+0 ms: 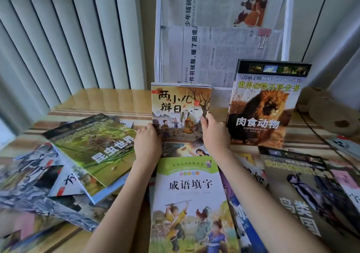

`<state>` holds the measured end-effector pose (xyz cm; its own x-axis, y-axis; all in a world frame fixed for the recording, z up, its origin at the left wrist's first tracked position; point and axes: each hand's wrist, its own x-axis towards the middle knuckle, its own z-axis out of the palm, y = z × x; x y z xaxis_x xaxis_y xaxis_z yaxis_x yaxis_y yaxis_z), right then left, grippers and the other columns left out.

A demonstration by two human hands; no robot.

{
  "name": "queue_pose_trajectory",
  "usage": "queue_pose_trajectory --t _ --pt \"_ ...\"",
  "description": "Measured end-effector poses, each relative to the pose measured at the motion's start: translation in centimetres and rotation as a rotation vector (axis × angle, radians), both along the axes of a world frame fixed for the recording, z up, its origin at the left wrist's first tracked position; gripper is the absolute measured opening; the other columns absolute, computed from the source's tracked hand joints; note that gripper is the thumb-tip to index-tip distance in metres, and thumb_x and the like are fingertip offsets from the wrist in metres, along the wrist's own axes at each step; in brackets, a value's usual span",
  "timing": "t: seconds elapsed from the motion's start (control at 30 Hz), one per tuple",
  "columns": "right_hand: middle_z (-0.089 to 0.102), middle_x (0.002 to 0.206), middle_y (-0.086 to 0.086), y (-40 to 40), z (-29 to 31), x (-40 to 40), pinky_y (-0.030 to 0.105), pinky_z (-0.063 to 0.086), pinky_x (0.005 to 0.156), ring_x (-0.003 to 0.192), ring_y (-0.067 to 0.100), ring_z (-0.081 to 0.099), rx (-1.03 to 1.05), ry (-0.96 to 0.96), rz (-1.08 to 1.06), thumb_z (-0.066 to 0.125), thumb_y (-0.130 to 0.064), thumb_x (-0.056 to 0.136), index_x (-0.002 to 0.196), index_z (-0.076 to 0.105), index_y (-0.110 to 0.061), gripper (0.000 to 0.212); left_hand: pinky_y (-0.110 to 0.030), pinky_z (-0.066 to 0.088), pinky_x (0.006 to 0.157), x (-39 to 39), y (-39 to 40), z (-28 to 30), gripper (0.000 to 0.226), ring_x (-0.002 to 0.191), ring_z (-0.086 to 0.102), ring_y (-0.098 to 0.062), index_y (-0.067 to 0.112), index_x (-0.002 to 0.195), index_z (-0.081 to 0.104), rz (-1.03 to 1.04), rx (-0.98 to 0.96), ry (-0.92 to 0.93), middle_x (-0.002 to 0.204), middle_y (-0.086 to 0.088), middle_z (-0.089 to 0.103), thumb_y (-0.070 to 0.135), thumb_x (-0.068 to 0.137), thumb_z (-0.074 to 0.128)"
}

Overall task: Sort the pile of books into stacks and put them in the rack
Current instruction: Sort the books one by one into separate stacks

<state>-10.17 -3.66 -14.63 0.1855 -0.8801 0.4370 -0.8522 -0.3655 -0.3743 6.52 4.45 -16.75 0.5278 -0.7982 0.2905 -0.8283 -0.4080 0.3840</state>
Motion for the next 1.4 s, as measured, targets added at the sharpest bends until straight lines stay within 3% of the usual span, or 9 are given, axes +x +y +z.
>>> queue_pose_trajectory --t 0.23,0.37,0.47,0.6,0.77,0.9,1.0,1.17,1.4 --pt "0.048 0.062 -0.001 0.9 2.7 -2.8 0.023 0.024 0.039 0.047 0.015 0.042 -0.019 -0.122 -0.023 0.046 -0.044 0.095 0.099 0.046 -0.006 0.038 -0.042 0.040 0.089 -1.2 1.5 2.3 0.046 0.111 0.047 -0.039 -0.002 0.131 0.042 0.023 -0.232 0.166 0.125 -0.023 0.050 -0.009 0.085 0.045" --pt "0.057 0.064 -0.005 4.5 3.5 -6.3 0.027 0.044 0.050 0.056 0.016 0.055 0.197 0.077 0.126 0.040 -0.055 0.093 0.086 0.056 -0.019 0.040 -0.039 0.048 0.079 -3.7 4.0 2.6 0.032 0.102 0.055 -0.032 0.006 0.117 0.059 -0.087 -0.219 0.140 0.116 -0.015 0.059 0.001 0.089 0.045" --pt "0.065 0.100 -0.005 8.6 2.7 -7.9 0.036 0.051 0.079 0.087 0.014 0.060 0.395 0.164 0.260 0.040 -0.068 0.086 0.103 0.059 -0.030 0.046 -0.031 0.043 0.079 -5.8 6.8 2.1 0.026 0.101 0.055 -0.028 0.007 0.110 0.064 -0.181 -0.160 0.148 0.111 -0.010 0.062 0.004 0.089 0.047" --pt "0.037 0.148 -0.008 11.8 0.9 -8.4 0.051 0.035 0.103 0.134 0.021 0.035 0.403 0.223 0.272 0.043 -0.070 0.083 0.140 0.035 -0.037 0.066 -0.033 0.041 0.089 -7.3 9.7 1.8 0.035 0.113 0.051 -0.029 0.007 0.125 0.054 -0.233 -0.108 0.183 0.125 -0.012 0.055 0.008 0.090 0.050" --pt "0.063 0.117 -0.003 11.9 0.4 -9.2 0.042 0.045 0.089 0.112 0.023 0.055 0.298 0.109 0.183 0.047 -0.049 0.093 0.133 0.043 -0.030 0.044 -0.031 0.043 0.092 -9.1 12.0 2.7 0.055 0.109 0.055 -0.021 0.017 0.139 0.040 -0.207 -0.157 0.419 0.131 -0.006 0.050 0.018 0.088 0.061" --pt "0.061 0.090 -0.005 12.1 -0.4 -9.0 0.024 0.033 0.050 0.061 0.009 0.051 0.194 0.034 0.201 0.049 -0.033 0.096 0.130 0.045 -0.022 0.036 -0.029 0.043 0.097 -9.5 12.5 3.1 0.057 0.120 0.051 -0.013 0.020 0.131 0.049 -0.163 -0.414 0.873 0.129 0.005 0.053 0.010 0.080 0.073" --pt "0.063 0.107 -0.005 12.2 -1.1 -9.2 0.022 0.033 0.046 0.058 0.007 0.051 0.192 -0.074 0.209 0.048 -0.028 0.097 0.132 0.043 -0.019 0.036 -0.032 0.044 0.101 -9.2 12.7 3.9 0.058 0.122 0.054 -0.018 0.013 0.130 0.050 -0.131 -0.582 1.186 0.130 -0.005 0.057 0.000 0.078 0.071" --pt "0.043 0.145 -0.002 12.9 -1.4 -9.4 0.025 0.043 0.094 0.122 0.016 0.054 0.311 -0.380 0.341 0.050 -0.026 0.097 0.136 0.036 -0.018 0.042 -0.035 0.059 0.068 -10.9 12.7 5.0 0.022 0.075 0.070 -0.023 0.012 0.105 0.061 -0.212 -0.343 1.372 0.097 -0.014 0.071 0.001 0.086 0.062" --pt "0.049 0.138 0.007 10.6 -0.3 -14.7 0.053 0.028 0.108 0.114 0.030 0.055 0.258 -0.084 0.032 0.036 -0.048 0.096 0.142 0.024 -0.023 0.054 -0.041 0.057 0.073 -12.1 11.4 3.6 0.024 0.083 0.067 -0.027 0.017 0.105 0.051 -0.143 -0.233 1.270 0.101 -0.011 0.067 0.008 0.087 0.065"
